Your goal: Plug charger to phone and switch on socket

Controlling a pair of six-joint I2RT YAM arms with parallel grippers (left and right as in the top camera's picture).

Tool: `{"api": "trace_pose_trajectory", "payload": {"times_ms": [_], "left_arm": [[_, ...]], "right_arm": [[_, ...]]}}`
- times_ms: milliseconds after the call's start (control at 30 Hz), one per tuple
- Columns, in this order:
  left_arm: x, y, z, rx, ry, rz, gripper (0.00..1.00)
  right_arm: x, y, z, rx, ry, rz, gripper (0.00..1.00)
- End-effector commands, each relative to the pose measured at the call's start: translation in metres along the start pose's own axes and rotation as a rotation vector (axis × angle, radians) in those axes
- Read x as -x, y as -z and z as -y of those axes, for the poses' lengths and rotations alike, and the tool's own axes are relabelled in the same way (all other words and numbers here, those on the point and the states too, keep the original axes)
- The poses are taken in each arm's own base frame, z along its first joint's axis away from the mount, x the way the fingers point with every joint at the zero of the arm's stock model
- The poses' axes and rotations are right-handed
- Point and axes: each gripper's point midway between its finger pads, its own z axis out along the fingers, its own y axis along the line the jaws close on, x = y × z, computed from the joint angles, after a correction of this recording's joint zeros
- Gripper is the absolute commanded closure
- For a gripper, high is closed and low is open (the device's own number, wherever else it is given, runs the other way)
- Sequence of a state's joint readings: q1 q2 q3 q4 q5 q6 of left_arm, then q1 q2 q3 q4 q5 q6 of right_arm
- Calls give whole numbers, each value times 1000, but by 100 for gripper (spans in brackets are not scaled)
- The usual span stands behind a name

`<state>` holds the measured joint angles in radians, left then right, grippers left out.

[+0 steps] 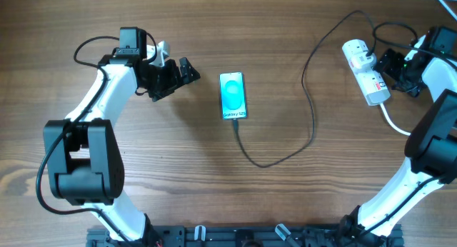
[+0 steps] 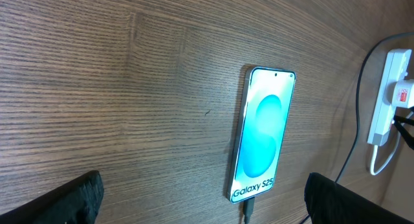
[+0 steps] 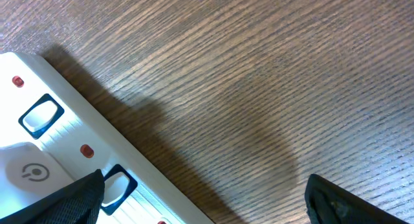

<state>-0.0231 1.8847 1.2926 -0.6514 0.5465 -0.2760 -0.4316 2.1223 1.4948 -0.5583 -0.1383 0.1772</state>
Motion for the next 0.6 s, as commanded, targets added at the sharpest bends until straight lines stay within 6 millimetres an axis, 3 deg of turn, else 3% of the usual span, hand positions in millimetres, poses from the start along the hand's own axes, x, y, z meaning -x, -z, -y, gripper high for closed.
{"api": "trace_pose_trajectory", "payload": {"times_ms": [0, 567], "left_arm": [[7, 12, 5, -3, -12, 36, 0], [7, 12, 5, -3, -12, 36, 0]], "right_arm": [[-7, 3, -15, 21, 73, -11, 0], [-9, 2, -13, -4, 76, -16, 1]]}}
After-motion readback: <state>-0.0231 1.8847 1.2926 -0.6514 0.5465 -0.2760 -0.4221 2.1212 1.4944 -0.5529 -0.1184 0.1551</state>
